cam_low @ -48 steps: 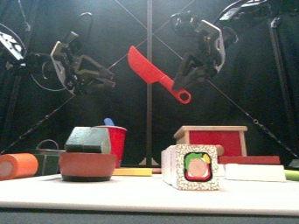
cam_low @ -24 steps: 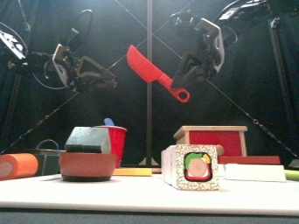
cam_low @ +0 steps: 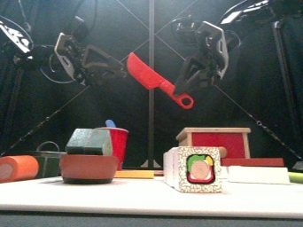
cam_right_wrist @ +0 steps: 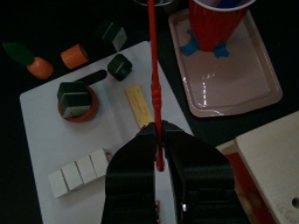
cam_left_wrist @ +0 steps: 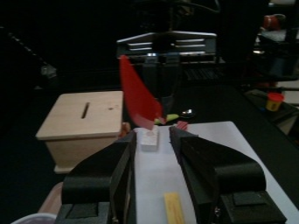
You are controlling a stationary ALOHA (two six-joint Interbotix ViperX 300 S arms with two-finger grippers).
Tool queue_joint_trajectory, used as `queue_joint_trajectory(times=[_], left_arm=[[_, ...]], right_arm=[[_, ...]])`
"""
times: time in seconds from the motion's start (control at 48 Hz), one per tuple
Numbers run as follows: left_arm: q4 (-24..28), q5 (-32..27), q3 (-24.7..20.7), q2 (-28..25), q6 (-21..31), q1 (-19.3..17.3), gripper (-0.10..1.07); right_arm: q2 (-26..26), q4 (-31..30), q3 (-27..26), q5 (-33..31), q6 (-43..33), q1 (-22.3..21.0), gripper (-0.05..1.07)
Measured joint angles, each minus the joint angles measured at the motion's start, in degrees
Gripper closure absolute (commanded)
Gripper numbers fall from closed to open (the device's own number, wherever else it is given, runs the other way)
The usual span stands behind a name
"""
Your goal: Cut the white sushi roll
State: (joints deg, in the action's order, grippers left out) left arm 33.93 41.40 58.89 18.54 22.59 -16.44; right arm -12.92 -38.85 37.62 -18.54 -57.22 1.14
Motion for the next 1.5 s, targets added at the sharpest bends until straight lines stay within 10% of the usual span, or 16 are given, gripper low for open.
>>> queue_joint_trajectory(times=[1.0, 1.5], left_arm=[[-0.6, -0.4, -5.0, -6.9, -0.3, -0.9, 0.24], [0.2, -0.3, -5.4, -8.0, -0.3, -0.5, 0.64]], right_arm=[[2.7, 1.0, 0.5, -0.5, 0.1, 3.3, 0.94], [2.7, 0.2, 0.8, -0.8, 0.3, 3.1, 0.94]])
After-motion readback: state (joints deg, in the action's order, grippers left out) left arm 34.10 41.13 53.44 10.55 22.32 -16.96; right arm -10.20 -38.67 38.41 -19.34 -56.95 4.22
